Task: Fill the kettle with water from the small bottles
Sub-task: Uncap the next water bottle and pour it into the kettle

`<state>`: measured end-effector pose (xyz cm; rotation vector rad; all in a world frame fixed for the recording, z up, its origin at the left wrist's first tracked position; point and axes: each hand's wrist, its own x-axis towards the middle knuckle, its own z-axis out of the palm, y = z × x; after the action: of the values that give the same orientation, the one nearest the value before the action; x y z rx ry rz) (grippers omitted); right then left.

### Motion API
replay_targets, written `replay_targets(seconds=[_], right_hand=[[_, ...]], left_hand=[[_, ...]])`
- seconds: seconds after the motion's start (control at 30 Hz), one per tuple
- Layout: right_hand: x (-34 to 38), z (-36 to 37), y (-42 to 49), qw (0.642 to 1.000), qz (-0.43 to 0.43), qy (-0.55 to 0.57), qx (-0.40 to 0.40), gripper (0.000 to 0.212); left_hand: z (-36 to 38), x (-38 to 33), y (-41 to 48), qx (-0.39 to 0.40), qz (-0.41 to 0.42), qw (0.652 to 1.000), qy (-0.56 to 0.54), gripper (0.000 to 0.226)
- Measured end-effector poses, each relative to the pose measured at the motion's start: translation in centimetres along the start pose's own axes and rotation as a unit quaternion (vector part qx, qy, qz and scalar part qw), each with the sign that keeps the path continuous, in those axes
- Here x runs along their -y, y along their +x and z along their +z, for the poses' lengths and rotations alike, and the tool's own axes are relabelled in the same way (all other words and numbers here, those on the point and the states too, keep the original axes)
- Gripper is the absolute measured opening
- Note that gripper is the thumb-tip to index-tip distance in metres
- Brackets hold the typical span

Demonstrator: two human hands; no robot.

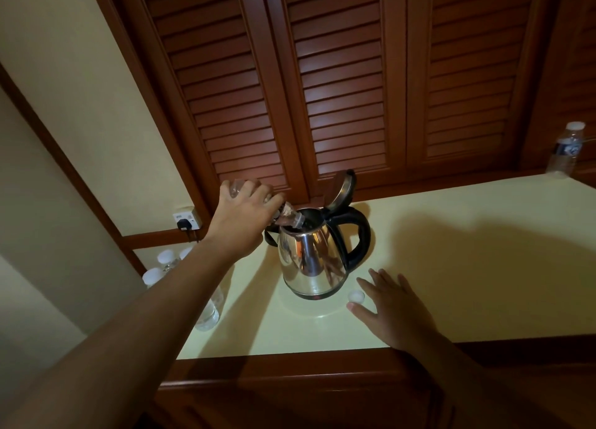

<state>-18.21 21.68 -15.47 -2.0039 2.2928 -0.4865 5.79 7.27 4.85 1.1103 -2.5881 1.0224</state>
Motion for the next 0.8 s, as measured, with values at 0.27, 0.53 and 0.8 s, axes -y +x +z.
replay_targets(seconds=[0.27, 0.53, 0.8], right_hand=[[-0.09, 0.01, -0.18, 1.0, -0.008, 0.026, -0.014, 0.061], [-0.25, 0.28, -0.18, 0.998, -0.004, 0.059, -0.024, 0.051], [-0.19, -0.02, -0.26, 0.997, -0.003, 0.079, -0.024, 0.046]], left_hand=[[0.27, -0.2, 0.05, -0.012, 0.025, 0.999, 0.023, 0.079], [-0.02, -0.79, 0.24, -0.005, 0.047, 0.998, 0.035, 0.082], [-0.18, -0.96, 0.16, -0.005, 0.055, 0.997, 0.05, 0.082]])
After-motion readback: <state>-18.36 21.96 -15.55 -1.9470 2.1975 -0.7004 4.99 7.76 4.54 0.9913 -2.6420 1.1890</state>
